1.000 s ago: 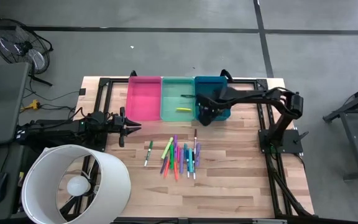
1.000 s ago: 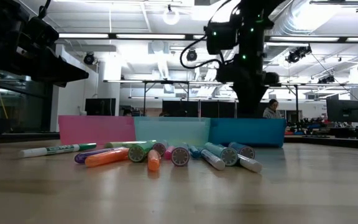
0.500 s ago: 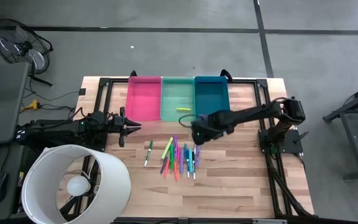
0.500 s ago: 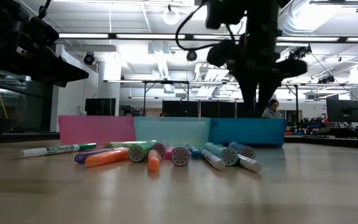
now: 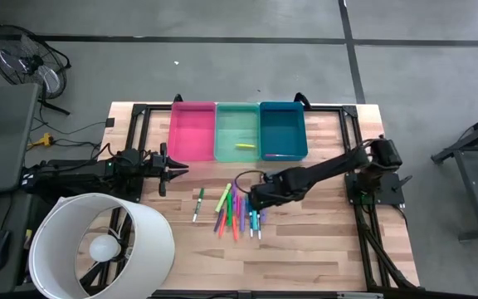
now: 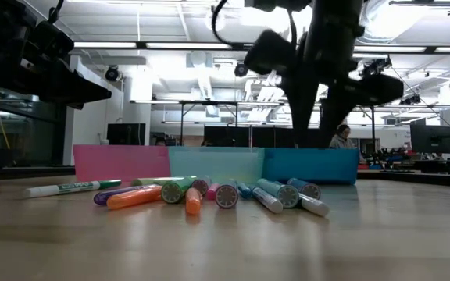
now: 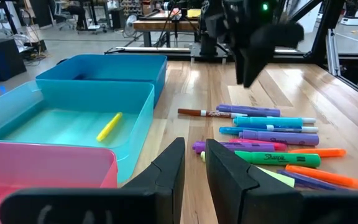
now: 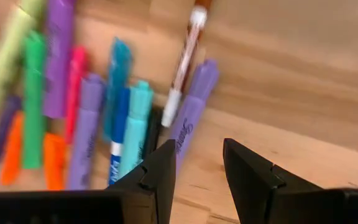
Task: Pick & Place Markers
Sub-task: Put the purple marker into the red bin
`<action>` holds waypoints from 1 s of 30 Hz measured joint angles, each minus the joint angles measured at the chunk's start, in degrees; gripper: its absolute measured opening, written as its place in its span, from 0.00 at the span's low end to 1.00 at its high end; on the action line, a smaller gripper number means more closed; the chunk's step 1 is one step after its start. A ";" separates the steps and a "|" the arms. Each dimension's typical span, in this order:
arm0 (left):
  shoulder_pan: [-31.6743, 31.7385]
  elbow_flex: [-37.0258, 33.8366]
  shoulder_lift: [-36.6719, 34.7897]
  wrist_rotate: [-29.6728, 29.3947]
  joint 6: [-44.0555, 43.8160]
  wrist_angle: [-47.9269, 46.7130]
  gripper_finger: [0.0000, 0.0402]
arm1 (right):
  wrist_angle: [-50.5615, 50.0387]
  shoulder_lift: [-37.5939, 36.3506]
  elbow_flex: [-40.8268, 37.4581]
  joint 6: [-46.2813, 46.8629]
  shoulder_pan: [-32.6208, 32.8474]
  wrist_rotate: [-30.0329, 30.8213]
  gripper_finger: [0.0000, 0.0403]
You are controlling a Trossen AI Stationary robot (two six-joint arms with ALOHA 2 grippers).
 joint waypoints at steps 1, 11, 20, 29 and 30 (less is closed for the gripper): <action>0.01 0.00 -0.02 0.00 0.01 0.01 0.15 | 0.27 0.86 0.00 -0.31 0.01 -0.73 0.30; 0.01 0.00 -0.02 0.00 0.00 0.31 0.15 | 2.04 3.41 -0.04 -1.00 -0.07 -3.25 0.30; 0.01 0.00 0.00 0.00 -0.01 0.12 0.15 | 2.99 3.98 0.00 -1.41 -0.11 -2.54 0.44; 0.00 0.00 0.00 0.31 -0.01 0.00 0.15 | 4.19 4.01 0.00 -0.42 -0.47 -2.37 0.59; 0.02 0.00 0.00 0.31 0.01 0.01 0.15 | 4.25 4.28 0.00 -0.06 -0.47 -2.37 0.59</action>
